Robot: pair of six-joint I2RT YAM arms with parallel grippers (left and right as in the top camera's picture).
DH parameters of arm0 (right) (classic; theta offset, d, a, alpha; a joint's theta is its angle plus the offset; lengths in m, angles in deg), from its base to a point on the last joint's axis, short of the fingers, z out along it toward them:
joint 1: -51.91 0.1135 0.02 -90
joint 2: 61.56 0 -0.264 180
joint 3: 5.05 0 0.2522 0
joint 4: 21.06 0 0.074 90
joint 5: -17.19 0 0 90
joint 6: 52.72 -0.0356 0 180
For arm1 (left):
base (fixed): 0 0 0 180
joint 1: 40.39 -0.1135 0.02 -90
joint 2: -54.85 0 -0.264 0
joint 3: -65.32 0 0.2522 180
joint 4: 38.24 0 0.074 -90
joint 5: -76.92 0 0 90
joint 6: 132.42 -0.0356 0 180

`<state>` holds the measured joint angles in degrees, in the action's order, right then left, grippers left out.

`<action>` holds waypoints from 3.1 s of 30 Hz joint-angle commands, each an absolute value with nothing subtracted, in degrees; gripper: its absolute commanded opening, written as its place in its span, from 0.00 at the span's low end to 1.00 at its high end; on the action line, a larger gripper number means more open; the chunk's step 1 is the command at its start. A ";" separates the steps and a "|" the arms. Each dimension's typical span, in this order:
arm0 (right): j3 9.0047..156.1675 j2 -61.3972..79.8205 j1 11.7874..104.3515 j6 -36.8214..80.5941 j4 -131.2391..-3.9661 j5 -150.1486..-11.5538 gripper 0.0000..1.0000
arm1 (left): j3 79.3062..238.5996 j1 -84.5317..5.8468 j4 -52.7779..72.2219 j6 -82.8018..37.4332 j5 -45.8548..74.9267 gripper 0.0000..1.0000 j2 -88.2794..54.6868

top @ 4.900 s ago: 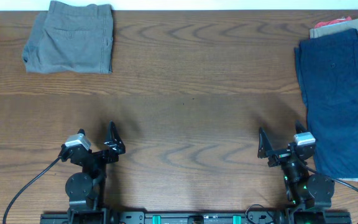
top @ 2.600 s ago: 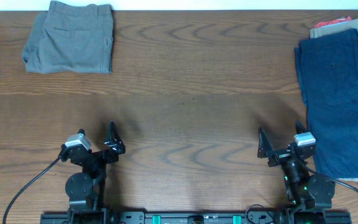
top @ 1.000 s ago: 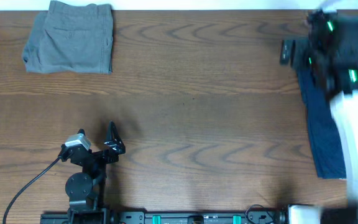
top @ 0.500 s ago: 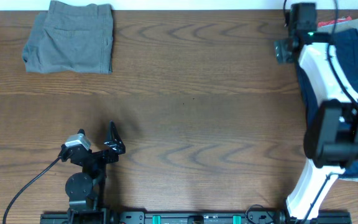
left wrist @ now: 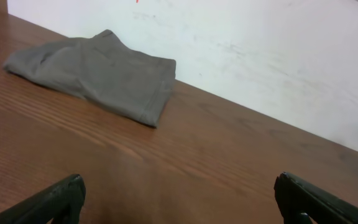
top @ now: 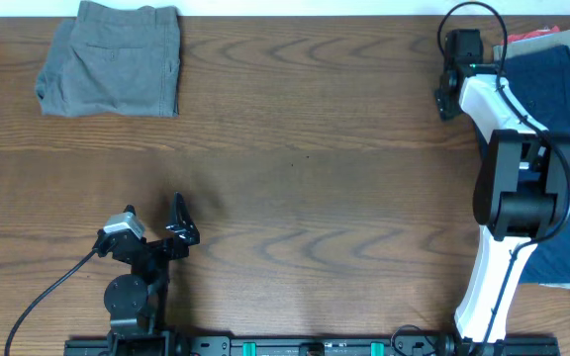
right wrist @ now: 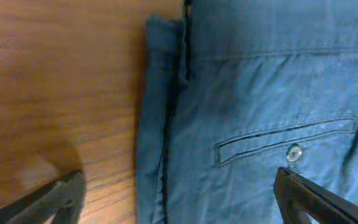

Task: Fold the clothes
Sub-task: 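Reach the right gripper to the navy shorts' top edge and grasp, then drag the navy shorts with the right gripper to the table center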

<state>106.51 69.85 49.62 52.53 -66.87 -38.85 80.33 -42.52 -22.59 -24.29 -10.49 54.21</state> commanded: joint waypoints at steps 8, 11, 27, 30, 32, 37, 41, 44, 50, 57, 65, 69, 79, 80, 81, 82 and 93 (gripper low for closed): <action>107.30 71.86 46.91 52.66 -67.37 -44.14 0.72 | 79.31 -42.39 -20.63 -24.82 -11.65 0.98 54.51; 107.30 71.86 46.93 51.94 -67.15 -44.62 0.56 | 79.31 -42.39 -20.63 -24.82 -11.65 0.98 54.51; 107.27 72.00 44.92 49.49 -67.44 -47.73 0.27 | 79.31 -42.39 -20.63 -24.82 -11.65 0.97 54.51; 107.27 72.00 44.73 47.37 -68.27 -47.99 0.04 | 79.31 -42.39 -20.63 -24.82 -11.65 0.98 54.51; 107.27 71.93 44.73 46.10 -68.31 -47.97 0.01 | 79.31 -42.39 -20.63 -24.82 -11.65 0.98 54.51; 107.34 70.01 44.75 44.27 -68.42 -45.80 0.01 | 79.31 -42.39 -20.63 -24.82 -11.65 0.98 54.51; 107.34 66.03 44.68 41.80 -68.68 -44.10 0.01 | 79.31 -42.39 -20.63 -24.82 -11.65 0.98 54.51; 107.34 62.47 44.68 40.12 -69.32 -44.12 0.01 | 79.31 -42.39 -20.63 -24.82 -11.65 0.98 54.51; 107.34 54.27 45.38 38.37 -70.39 -45.98 0.01 | 79.31 -42.39 -20.63 -24.82 -11.65 0.98 54.51; 107.32 46.44 48.83 38.06 -74.61 -52.40 0.01 | 79.31 -42.39 -20.63 -24.82 -11.67 0.98 54.51; 106.81 44.96 57.07 33.38 -80.31 -71.66 0.01 | 79.31 -42.39 -20.63 -24.82 -11.65 0.98 54.51; 104.67 44.98 63.94 31.55 -79.57 -80.29 0.01 | 79.31 -42.39 -20.60 -24.82 -11.65 0.98 54.51; 99.97 45.44 84.05 33.08 -77.21 -84.88 0.01 | 79.31 -42.39 -20.63 -24.82 -11.65 0.98 54.51; 99.97 45.44 85.36 33.03 -77.49 -84.99 0.01 | 79.31 -42.39 -20.63 -24.82 -11.65 0.98 54.51; 99.97 45.44 86.76 33.03 -77.73 -85.50 0.01 | 79.31 -42.39 -20.63 -24.82 -11.65 0.98 54.51; 99.97 45.44 87.83 33.03 -77.86 -86.15 0.01 | 79.31 -42.39 -20.63 -24.82 -11.65 0.98 54.51; 101.63 44.94 90.93 29.62 -84.60 -91.73 0.36 | 79.31 -42.39 -20.63 -24.82 -11.65 0.98 54.51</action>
